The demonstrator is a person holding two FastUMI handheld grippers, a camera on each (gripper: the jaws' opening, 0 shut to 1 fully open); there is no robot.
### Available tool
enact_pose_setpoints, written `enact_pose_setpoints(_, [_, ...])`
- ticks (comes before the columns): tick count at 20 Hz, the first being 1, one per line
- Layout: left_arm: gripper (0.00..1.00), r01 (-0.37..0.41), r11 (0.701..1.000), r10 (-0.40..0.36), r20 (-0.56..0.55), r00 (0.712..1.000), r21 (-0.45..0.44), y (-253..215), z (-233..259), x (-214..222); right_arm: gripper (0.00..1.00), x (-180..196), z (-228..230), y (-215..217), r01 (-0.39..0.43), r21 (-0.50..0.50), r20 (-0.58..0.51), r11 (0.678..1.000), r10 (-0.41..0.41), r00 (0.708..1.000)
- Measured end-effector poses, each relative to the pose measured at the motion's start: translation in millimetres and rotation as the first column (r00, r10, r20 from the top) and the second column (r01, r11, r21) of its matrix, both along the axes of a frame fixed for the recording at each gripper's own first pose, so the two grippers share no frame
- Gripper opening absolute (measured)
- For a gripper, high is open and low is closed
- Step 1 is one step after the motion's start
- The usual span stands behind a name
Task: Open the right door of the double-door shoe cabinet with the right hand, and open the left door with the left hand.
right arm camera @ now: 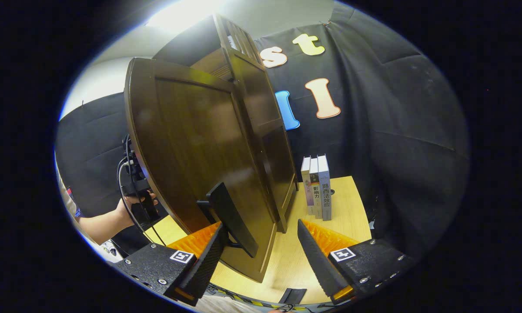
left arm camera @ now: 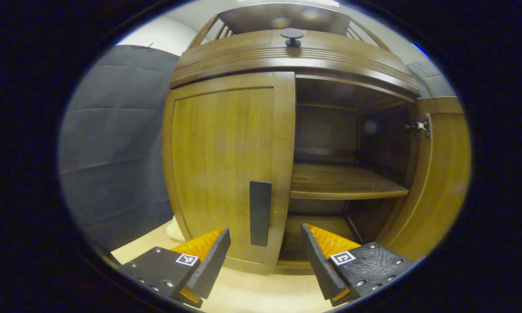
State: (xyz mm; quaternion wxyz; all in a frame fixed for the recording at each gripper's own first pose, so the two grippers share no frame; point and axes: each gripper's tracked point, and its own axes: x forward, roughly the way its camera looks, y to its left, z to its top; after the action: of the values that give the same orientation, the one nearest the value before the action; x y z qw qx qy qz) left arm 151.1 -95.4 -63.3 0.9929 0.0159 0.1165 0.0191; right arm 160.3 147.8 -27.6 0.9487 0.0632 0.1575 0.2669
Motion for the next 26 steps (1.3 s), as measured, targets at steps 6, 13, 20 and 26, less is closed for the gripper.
enact_pose_setpoints(6, [0.92,0.084,0.996,-0.084,0.021,0.996,0.014,-7.4,9.9,31.4,0.95,-2.6,5.2,-19.4,0.099,-0.052,0.056,0.994,-0.096,0.994])
enact_pose_setpoints(13, [0.75,0.176,0.982,-0.178,0.025,0.984,0.065,-10.5,10.4,56.1,0.95,-24.1,20.3,-46.5,0.418,0.013,0.015,0.909,-0.418,0.908])
enact_pose_setpoints(20, [0.35,0.247,0.968,-0.245,0.043,0.968,-0.035,-13.1,10.1,56.9,0.95,-56.8,28.8,-20.1,0.502,-0.013,0.054,0.865,-0.500,0.864])
enact_pose_setpoints(26, [0.29,0.272,0.962,-0.270,0.055,0.961,-0.038,-16.5,11.7,54.7,0.91,-78.2,33.5,23.6,0.516,0.021,0.051,0.856,-0.517,0.855])
